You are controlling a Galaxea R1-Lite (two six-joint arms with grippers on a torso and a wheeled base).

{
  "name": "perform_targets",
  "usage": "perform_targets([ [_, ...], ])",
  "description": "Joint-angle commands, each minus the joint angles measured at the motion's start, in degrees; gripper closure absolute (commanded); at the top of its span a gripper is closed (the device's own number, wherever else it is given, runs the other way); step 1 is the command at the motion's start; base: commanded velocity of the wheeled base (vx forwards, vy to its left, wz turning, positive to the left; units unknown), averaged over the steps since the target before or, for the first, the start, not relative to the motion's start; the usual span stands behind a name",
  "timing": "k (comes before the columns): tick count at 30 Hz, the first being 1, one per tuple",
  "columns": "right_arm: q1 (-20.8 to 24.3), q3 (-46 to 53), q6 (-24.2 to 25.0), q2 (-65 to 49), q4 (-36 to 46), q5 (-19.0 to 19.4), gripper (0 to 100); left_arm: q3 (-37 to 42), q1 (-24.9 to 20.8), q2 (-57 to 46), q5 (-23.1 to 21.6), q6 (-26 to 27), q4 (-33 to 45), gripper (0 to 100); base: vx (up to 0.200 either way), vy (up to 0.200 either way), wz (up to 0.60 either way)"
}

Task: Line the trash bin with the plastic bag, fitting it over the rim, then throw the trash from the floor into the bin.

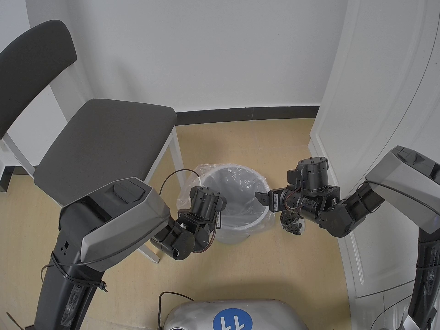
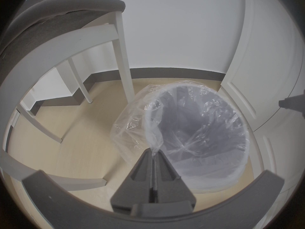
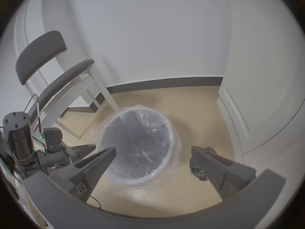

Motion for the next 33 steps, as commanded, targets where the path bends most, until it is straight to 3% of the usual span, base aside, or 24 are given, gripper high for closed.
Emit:
perform_targets([
  [1,0.03,0.16,-0.30,0.37,-0.03,-0.01,0,0.65,1.03,-0.28,0.03,0.21,-0.03,100,0.000,0.000,0.00],
  [16,0.03,-0.10,-1.17,2.39,-0.03,-0.10,0,1.18,4.72,1.39,-1.38,0.39,-0.47,100,0.000,0.000,0.00],
  [33,-2.08,-3.09,-2.41,7.14,0.23,-0.01,0,2.05,4.55,4.73,-9.20,-0.14,-3.90,100,0.000,0.000,0.00],
])
